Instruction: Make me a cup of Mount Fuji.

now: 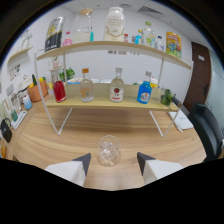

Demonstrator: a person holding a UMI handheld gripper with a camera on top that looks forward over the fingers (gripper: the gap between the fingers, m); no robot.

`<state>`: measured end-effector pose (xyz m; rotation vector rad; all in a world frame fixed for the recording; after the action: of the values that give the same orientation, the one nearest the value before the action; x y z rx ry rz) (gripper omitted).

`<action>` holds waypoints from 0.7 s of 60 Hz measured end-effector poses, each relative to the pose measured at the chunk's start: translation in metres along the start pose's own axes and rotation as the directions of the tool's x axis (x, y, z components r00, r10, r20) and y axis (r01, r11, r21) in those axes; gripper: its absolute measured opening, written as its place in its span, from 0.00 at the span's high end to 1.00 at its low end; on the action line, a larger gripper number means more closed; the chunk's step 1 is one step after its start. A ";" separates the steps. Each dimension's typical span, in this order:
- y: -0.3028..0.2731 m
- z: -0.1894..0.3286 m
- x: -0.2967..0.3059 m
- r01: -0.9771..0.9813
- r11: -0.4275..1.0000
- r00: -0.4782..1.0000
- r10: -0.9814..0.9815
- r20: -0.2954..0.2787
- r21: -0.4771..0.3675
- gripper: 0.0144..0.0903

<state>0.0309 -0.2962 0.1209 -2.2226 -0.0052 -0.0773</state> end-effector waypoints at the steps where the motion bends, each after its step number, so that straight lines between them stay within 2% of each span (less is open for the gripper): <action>1: 0.000 0.000 0.000 -0.001 1.000 1.000 0.001 0.000 0.002 0.05; 17: 0.007 -0.017 0.000 0.005 1.000 1.000 -0.005 -0.016 0.019 0.05; 25: 0.004 -0.025 -0.019 -0.024 0.998 1.000 0.023 0.014 0.055 0.05; 37: -0.067 -0.015 -0.052 -0.057 0.968 0.996 0.039 0.079 0.246 0.05; 42: -0.099 0.002 -0.061 -0.067 0.953 0.995 0.040 0.096 0.294 0.05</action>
<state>-0.0331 -0.2330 0.1942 -1.9215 -0.0051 0.0499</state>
